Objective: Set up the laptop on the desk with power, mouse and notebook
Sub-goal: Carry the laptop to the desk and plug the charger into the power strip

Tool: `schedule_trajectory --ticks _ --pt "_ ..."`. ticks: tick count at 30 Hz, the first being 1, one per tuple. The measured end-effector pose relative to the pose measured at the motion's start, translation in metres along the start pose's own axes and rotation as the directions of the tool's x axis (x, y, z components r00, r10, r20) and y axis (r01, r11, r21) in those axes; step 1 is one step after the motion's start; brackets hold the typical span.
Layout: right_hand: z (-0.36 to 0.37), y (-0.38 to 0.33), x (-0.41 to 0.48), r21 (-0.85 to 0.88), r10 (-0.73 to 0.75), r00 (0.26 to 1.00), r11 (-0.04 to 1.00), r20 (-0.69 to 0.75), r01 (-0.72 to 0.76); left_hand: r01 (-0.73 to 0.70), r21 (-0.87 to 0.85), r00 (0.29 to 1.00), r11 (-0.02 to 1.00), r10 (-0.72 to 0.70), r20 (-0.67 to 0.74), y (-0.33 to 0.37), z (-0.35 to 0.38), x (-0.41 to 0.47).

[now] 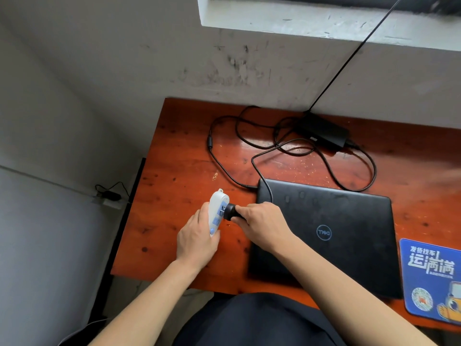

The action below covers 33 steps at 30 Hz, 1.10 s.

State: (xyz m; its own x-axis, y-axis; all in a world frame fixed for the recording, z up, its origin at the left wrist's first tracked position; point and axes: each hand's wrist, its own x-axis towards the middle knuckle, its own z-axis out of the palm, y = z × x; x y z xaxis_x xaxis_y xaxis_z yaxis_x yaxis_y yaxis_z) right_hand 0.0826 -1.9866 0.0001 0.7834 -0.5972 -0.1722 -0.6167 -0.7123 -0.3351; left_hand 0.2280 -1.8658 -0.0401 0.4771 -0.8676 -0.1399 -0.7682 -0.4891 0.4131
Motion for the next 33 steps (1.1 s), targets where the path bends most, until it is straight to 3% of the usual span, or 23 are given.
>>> schedule_trajectory --ticks 12,16,20,23,25,27,29,30,33 --pt "-0.004 -0.006 0.005 -0.156 -0.004 0.999 0.988 0.047 0.011 -0.120 0.022 0.992 0.993 0.121 -0.027 0.010 -0.009 0.003" --pt "-0.007 0.002 0.012 -0.044 0.004 0.998 0.999 0.066 -0.001 -0.077 -0.067 0.997 0.995 0.076 -0.018 0.007 -0.007 0.005" --pt "0.003 0.013 0.013 -0.053 0.068 0.968 0.997 0.242 -0.056 -0.100 -0.074 0.995 0.992 0.100 0.004 0.008 -0.006 0.007" --pt "0.008 0.019 0.012 -0.060 0.063 0.915 0.997 0.398 -0.042 -0.128 -0.103 0.985 0.986 0.138 0.099 -0.001 -0.007 0.008" --pt "0.009 0.025 0.006 0.011 0.037 0.928 0.999 0.371 -0.044 -0.028 -0.231 0.972 0.973 0.081 0.222 -0.008 -0.011 0.009" --pt "0.008 0.029 -0.001 0.041 -0.019 0.957 0.999 0.289 0.008 0.179 -0.459 0.921 0.870 0.016 0.389 -0.009 -0.021 0.014" --pt "0.006 0.024 -0.005 0.075 -0.096 0.969 0.994 0.226 0.080 0.437 -0.648 0.851 0.625 -0.052 0.523 -0.007 -0.030 0.024" --pt "0.005 0.018 -0.005 0.088 -0.133 0.968 0.989 0.212 0.117 0.503 -0.674 0.829 0.541 -0.081 0.554 -0.005 -0.033 0.028" --pt "-0.001 0.001 -0.003 0.096 -0.196 0.963 0.979 0.186 0.181 0.524 -0.693 0.839 0.495 -0.158 0.521 0.005 -0.039 0.042"
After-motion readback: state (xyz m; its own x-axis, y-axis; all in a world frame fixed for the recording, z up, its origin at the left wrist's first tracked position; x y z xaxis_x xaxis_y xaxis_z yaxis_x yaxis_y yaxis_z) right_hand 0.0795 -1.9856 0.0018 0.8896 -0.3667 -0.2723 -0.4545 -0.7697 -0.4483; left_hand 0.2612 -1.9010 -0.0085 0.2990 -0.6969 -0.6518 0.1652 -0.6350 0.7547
